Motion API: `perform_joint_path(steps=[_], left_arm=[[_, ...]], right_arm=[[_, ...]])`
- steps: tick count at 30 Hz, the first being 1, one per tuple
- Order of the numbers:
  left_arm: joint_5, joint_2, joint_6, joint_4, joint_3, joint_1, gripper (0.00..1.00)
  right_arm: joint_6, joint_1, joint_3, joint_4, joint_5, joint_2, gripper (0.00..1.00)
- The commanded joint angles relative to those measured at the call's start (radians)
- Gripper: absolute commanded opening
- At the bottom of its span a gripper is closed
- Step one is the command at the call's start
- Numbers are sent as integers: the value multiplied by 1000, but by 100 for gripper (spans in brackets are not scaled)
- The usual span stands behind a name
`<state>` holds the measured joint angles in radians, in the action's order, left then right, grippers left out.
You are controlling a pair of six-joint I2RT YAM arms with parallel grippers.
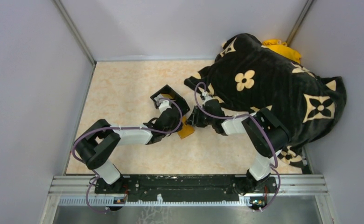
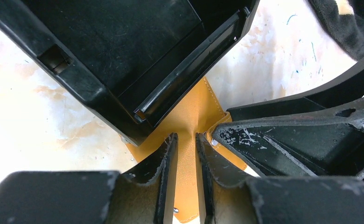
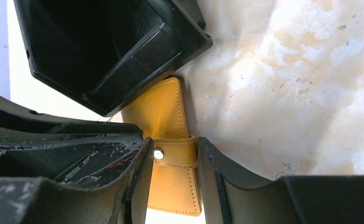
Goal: Put the credit cards into the card holder
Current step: Close the card holder at the center of the board.
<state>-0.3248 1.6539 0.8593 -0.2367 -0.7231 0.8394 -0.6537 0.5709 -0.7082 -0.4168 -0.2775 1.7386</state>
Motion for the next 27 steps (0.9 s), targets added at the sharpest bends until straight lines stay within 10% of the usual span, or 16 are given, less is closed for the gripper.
perform_joint_path(steps=[1, 27], left_arm=[[25, 58, -10, 180, 56, -5, 28], [36, 72, -12, 183, 47, -5, 27]], right_arm=[[-9, -5, 54, -31, -25, -10, 41], [-27, -5, 105, -95, -35, -26, 41]])
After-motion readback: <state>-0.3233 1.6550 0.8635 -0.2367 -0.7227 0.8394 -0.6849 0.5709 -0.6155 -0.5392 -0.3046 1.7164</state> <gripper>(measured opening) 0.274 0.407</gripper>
